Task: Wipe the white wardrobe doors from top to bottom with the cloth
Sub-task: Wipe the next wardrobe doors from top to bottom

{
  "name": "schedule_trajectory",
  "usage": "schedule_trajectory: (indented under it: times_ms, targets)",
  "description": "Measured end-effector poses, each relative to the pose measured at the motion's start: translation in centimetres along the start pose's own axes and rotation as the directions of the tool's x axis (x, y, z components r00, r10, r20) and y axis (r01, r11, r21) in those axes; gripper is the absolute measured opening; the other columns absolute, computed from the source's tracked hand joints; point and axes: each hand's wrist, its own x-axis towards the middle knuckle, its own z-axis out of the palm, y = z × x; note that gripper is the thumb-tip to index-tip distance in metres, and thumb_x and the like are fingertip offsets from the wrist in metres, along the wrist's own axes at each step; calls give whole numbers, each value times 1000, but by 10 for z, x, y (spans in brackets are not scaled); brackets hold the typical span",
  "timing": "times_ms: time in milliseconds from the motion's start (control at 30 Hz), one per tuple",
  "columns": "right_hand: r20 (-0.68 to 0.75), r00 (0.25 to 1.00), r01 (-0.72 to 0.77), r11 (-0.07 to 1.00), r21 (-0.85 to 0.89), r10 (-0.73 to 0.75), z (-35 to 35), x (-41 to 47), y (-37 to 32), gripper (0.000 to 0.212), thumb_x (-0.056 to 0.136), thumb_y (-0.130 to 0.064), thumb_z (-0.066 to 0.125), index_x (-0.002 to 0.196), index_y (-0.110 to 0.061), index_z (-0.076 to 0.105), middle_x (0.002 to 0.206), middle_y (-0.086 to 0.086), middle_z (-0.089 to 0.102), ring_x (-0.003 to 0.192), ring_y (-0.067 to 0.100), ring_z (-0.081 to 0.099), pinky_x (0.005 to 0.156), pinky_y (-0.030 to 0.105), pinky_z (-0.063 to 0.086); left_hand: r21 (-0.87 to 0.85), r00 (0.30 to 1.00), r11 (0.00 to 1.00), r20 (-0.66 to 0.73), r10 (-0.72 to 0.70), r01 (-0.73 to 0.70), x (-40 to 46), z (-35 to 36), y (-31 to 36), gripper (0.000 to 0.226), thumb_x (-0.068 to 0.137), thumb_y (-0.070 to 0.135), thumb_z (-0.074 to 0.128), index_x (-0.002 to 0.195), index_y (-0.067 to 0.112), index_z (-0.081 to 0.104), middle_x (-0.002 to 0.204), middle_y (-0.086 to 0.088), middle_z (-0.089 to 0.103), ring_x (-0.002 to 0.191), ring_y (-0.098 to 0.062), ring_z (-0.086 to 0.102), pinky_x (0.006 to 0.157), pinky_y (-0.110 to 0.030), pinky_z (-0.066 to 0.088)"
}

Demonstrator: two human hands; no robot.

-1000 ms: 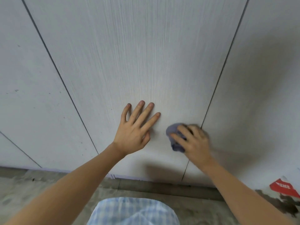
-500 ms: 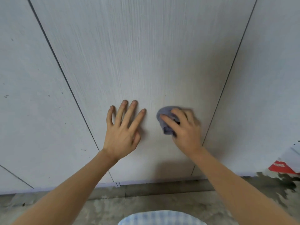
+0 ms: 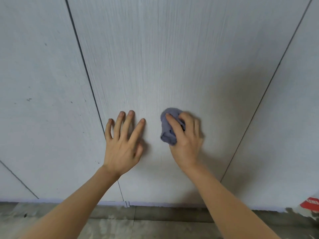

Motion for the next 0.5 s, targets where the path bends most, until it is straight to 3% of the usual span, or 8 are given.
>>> schedule_trajectory:
  times_ms: [167, 267, 400, 433, 500]
  targets:
    - [168, 966, 200, 980, -12, -195, 14, -39, -15, 37, 77, -2, 51, 99, -20, 73, 110, -1, 47, 85, 22, 47, 51, 26, 48, 8, 997, 997, -19, -72, 72, -20, 2, -22, 60, 81, 24, 44, 140, 14, 35, 147, -21, 25, 137, -40, 21, 108, -58, 19]
    - [89, 989, 117, 992, 40, -120, 9, -19, -17, 38, 73, -2, 60, 104, -22, 68, 108, 0, 45, 89, 24, 47, 52, 27, 46, 2, 996, 996, -30, -85, 85, -30, 1, -37, 60, 82, 24, 43, 140, 13, 34, 148, -20, 22, 137, -40, 20, 108, -58, 18]
    - [-93, 988, -116, 987, 115, 127, 19, 27, -33, 49, 67, -2, 63, 113, -18, 62, 110, 4, 40, 95, 24, 46, 65, 25, 40, -7, 991, 993, -59, -119, 119, -24, 1, -53, 59, 83, 24, 44, 139, 10, 35, 147, -21, 22, 138, -37, 17, 107, -59, 19]
    - [-87, 989, -109, 989, 96, 118, 24, 24, -40, 48, 69, -4, 59, 114, -20, 59, 110, 4, 40, 94, 25, 45, 64, 25, 39, -16, 991, 994, -67, -112, 112, -22, 1, -54, 59, 83, 25, 43, 140, 10, 35, 147, -21, 22, 138, -36, 17, 107, -59, 19]
    - [12, 998, 53, 998, 27, -54, 38, -6, -55, 40, 73, -9, 56, 109, -21, 65, 109, 4, 42, 90, 26, 45, 57, 28, 41, -34, 992, 995, -81, -99, 97, -21, 0, -57, 58, 85, 27, 43, 140, 11, 33, 148, -19, 21, 139, -34, 15, 108, -58, 19]
